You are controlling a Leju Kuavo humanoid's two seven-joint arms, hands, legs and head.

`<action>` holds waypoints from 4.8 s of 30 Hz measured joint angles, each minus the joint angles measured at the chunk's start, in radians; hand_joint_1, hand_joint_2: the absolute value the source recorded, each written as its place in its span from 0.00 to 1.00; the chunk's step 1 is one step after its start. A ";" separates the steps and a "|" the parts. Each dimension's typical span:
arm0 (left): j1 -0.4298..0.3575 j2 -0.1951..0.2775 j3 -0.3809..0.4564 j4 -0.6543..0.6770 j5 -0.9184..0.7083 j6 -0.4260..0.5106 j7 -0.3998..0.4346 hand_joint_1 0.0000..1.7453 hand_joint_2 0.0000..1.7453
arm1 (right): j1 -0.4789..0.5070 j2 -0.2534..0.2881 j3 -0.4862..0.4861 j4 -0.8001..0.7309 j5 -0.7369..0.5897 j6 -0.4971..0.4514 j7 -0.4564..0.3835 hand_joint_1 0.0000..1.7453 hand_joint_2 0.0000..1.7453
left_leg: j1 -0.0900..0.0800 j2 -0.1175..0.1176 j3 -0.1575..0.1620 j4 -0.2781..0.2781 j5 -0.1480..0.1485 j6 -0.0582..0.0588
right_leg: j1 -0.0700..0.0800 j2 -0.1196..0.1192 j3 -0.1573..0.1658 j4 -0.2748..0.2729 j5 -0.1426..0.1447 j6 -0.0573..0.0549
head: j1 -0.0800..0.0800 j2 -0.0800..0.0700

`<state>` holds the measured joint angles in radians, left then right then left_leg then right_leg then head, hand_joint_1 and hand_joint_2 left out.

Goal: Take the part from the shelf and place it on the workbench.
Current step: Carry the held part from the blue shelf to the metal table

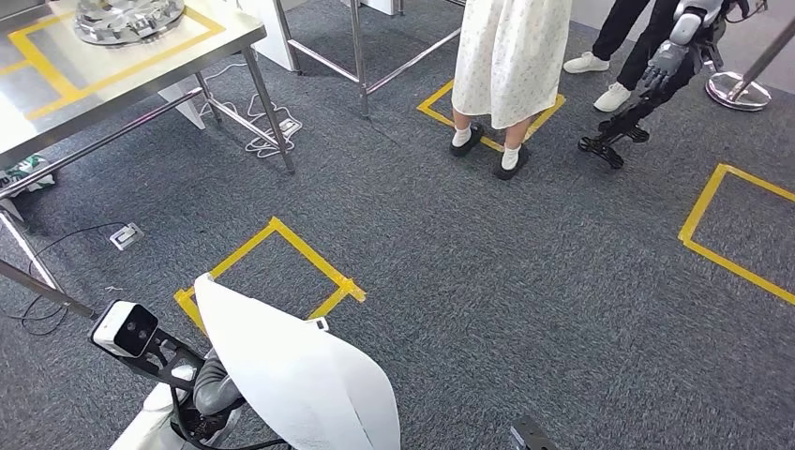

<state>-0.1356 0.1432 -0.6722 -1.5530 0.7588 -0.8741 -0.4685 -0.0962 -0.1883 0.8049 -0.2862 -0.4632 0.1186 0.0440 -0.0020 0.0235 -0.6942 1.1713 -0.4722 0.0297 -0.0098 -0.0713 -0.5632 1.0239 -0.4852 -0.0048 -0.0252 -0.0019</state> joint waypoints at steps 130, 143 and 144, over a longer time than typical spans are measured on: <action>-0.036 0.000 -0.018 -0.007 -0.002 -0.019 -0.048 1.00 1.00 | 0.029 0.003 -0.055 -0.002 0.014 0.007 -0.022 0.00 0.00 | -0.010 -0.006 0.121 -0.193 0.046 0.035 | -0.001 0.012 -0.033 0.026 0.013 0.023 | 0.001 0.000; -0.040 -0.004 -0.034 0.004 0.007 -0.008 -0.049 1.00 1.00 | 0.036 0.001 -0.060 0.001 -0.015 -0.008 -0.026 0.00 0.00 | -0.006 -0.093 0.112 -0.161 0.020 0.006 | -0.016 0.075 -0.030 -0.005 0.040 0.027 | 0.005 0.000; -0.041 -0.004 -0.034 0.003 0.007 -0.008 -0.049 1.00 1.00 | 0.037 0.001 -0.061 0.001 -0.015 -0.008 -0.026 0.00 0.00 | -0.005 -0.085 0.107 -0.149 0.012 0.001 | -0.018 0.074 -0.027 -0.006 0.039 0.021 | 0.004 0.000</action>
<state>-0.1762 0.1392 -0.7066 -1.5496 0.7660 -0.8820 -0.5179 -0.0596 -0.1870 0.7443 -0.2852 -0.4786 0.1102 0.0179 -0.0066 -0.0611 -0.5867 1.0222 -0.4605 0.0305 -0.0274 0.0028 -0.5899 1.0176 -0.4465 0.0163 -0.0210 -0.0019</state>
